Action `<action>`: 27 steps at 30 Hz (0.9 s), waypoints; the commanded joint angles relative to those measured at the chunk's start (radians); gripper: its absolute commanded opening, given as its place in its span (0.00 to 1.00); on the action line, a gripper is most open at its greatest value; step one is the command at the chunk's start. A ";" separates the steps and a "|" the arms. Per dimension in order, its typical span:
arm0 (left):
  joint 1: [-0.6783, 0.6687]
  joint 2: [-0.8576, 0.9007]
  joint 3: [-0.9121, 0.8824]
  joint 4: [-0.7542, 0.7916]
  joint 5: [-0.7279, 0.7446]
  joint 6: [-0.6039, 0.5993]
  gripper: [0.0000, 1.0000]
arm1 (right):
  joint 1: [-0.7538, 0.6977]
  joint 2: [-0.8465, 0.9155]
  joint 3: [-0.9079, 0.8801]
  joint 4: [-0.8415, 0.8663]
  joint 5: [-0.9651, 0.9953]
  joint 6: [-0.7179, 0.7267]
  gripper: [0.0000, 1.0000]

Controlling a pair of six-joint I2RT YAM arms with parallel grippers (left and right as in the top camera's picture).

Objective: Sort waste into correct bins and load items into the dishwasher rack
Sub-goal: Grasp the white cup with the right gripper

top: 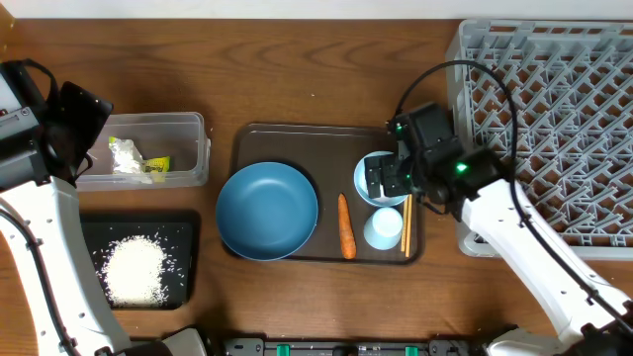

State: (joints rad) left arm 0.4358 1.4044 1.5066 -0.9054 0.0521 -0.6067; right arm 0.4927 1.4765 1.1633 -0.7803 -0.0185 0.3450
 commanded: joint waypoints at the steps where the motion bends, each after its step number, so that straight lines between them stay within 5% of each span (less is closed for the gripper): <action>1: 0.002 0.000 -0.003 0.000 -0.011 -0.008 0.98 | 0.015 0.028 0.019 0.010 0.097 0.061 0.99; 27: 0.002 0.000 -0.003 0.000 -0.011 -0.008 0.98 | 0.025 0.277 0.019 0.122 0.118 0.097 0.89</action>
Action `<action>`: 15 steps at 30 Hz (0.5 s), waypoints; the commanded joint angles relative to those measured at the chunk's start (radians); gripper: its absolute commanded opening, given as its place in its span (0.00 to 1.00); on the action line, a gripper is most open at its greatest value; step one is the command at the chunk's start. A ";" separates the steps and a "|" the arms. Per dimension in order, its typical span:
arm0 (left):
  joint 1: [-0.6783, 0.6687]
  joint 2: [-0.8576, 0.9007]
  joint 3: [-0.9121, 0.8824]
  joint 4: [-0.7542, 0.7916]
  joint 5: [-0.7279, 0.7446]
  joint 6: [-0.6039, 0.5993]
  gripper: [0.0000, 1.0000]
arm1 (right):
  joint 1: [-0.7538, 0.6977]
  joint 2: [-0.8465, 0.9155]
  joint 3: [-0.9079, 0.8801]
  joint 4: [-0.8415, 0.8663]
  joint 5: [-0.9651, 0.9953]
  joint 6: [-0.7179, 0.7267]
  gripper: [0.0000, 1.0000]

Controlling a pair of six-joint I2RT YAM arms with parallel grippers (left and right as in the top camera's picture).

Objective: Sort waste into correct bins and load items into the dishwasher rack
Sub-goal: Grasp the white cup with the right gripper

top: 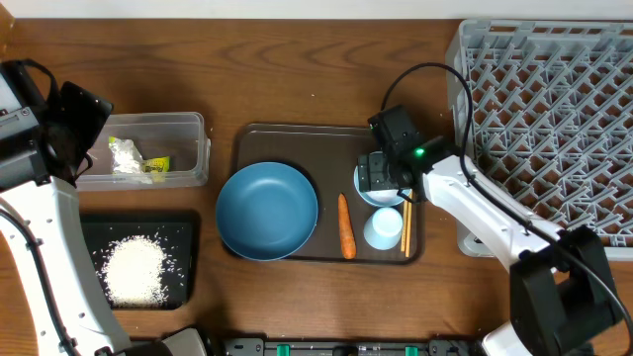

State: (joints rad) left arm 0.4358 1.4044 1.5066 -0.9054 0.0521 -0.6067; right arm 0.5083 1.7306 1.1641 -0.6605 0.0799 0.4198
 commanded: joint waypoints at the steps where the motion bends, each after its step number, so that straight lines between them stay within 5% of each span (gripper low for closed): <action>1: 0.002 0.000 -0.003 0.000 -0.011 -0.008 0.98 | 0.010 0.024 0.018 0.002 0.019 0.022 0.86; 9: 0.002 0.000 -0.003 0.000 -0.011 -0.008 0.98 | 0.009 0.021 0.018 -0.002 0.021 0.029 0.63; 15: 0.002 0.000 -0.003 0.000 -0.011 -0.008 0.98 | 0.009 -0.006 0.022 -0.007 0.021 0.029 0.56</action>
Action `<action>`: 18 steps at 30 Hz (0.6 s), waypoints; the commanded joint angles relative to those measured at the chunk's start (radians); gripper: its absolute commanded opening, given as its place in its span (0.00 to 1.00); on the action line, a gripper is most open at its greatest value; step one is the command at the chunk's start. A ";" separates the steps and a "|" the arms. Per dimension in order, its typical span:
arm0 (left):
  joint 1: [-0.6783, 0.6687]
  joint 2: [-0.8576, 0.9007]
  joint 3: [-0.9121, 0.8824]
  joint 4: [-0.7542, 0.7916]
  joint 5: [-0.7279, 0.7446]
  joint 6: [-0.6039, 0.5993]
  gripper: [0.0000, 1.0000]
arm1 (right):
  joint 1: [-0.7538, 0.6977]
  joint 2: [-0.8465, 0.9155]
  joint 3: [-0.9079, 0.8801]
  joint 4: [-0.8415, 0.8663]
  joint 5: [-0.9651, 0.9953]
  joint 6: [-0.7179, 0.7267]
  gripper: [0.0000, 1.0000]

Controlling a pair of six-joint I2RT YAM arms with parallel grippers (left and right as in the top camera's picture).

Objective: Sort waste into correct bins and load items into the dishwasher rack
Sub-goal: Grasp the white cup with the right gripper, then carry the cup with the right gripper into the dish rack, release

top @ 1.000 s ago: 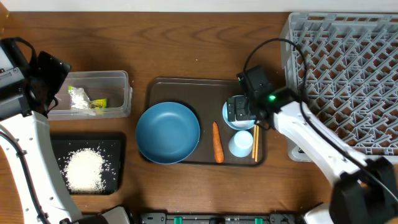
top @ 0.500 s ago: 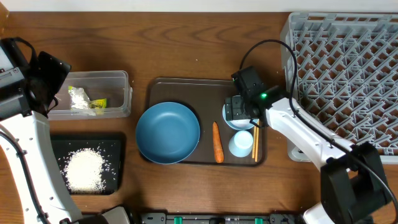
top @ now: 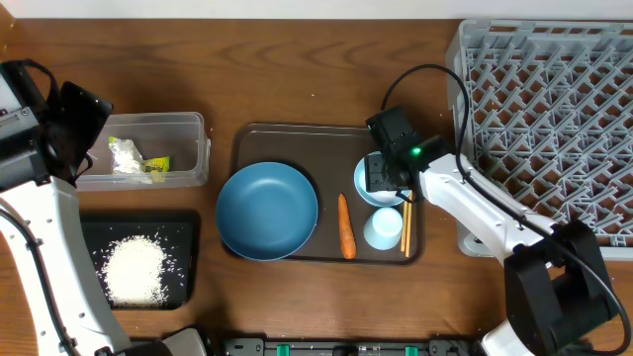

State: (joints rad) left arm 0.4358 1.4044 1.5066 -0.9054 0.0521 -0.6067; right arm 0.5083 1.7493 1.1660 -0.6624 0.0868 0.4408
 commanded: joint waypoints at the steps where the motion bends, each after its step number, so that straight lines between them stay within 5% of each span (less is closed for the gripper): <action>1: 0.002 0.000 -0.003 0.000 -0.011 -0.008 0.98 | 0.009 -0.037 0.024 -0.008 0.014 0.008 0.56; 10: 0.002 0.000 -0.003 0.000 -0.011 -0.008 0.98 | -0.060 -0.197 0.124 -0.108 0.018 0.006 0.58; 18: 0.002 0.000 -0.003 0.000 -0.011 -0.008 0.98 | -0.340 -0.325 0.161 -0.116 0.022 -0.012 0.61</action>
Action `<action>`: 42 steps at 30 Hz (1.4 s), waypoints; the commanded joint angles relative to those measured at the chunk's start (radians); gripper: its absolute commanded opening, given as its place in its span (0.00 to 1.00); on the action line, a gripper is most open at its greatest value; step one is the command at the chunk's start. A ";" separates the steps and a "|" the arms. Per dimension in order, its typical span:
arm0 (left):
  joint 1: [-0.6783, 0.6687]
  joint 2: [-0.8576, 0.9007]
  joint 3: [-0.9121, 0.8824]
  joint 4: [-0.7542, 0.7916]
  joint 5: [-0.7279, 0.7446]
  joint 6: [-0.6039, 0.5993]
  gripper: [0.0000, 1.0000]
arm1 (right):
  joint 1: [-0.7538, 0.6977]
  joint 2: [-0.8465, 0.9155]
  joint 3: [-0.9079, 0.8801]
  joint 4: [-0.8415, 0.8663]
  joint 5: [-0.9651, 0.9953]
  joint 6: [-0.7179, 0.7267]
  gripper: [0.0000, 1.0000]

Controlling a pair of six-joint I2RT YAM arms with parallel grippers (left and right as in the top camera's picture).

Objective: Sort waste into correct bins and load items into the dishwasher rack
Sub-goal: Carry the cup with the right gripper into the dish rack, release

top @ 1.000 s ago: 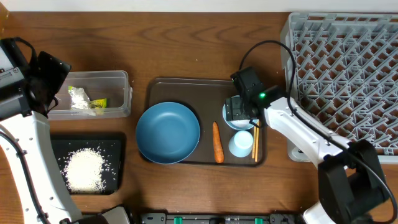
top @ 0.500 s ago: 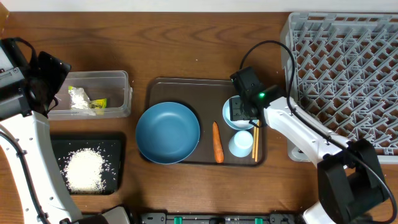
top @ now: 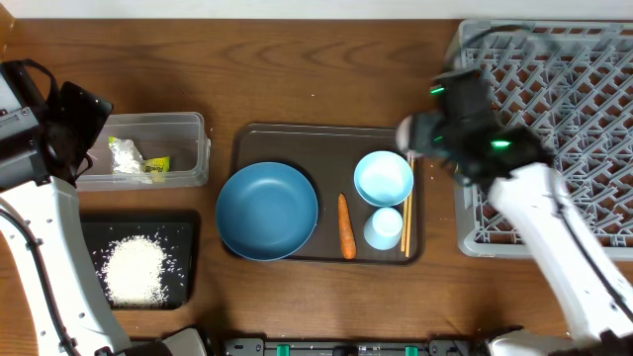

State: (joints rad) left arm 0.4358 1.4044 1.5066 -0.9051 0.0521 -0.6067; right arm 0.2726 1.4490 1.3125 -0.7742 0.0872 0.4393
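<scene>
On the brown tray [top: 259,138] lie a large blue bowl [top: 267,211], a carrot [top: 345,225], a small light-blue bowl [top: 384,178], a pale cup [top: 381,229] and wooden chopsticks [top: 406,223]. The right gripper [top: 408,134] is motion-blurred at the tray's far right corner, beside the grey dishwasher rack [top: 554,109]; its jaws are not readable and nothing shows in them. The left gripper [top: 77,121] hangs dark at the far left, beside the clear bin [top: 188,148]; its fingers are unclear.
The clear bin holds a crumpled wrapper [top: 136,158]. A black tray [top: 183,232] with a heap of white rice [top: 135,269] sits at the front left. The rack fills the right side of the table.
The right gripper has left the small light-blue bowl and now sits up and to the right, at the tray's corner by the rack. The bowl stays on the tray, fully uncovered. The left arm is unchanged.
The right gripper stood over the small light-blue bowl at all three earlier moments, shifting slightly left across them. Now it is off the bowl, near the rack, with the bowl, cup, chopsticks and carrot still on the tray. The left arm never moved.
</scene>
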 commanded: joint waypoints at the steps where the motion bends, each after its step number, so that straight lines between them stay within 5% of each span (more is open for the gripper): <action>1: 0.002 0.000 -0.003 0.000 -0.011 -0.008 0.98 | -0.142 -0.029 0.014 -0.003 0.021 -0.011 0.62; 10: 0.002 0.000 -0.003 0.000 -0.011 -0.008 0.98 | -0.610 -0.023 0.015 0.065 0.021 -0.030 0.62; 18: 0.002 0.000 -0.003 0.000 -0.011 -0.008 0.98 | -0.864 -0.005 0.015 0.116 0.022 -0.028 0.66; 35: 0.002 0.000 -0.003 0.000 -0.011 -0.008 0.98 | -0.995 0.165 0.017 0.129 0.018 -0.029 0.79; 42: 0.002 0.000 -0.003 0.000 -0.011 -0.008 0.98 | -0.981 0.089 0.048 0.116 -0.205 -0.029 0.82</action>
State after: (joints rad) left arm 0.4358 1.4044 1.5066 -0.9054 0.0521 -0.6067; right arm -0.7181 1.6062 1.3144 -0.6579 0.0250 0.4126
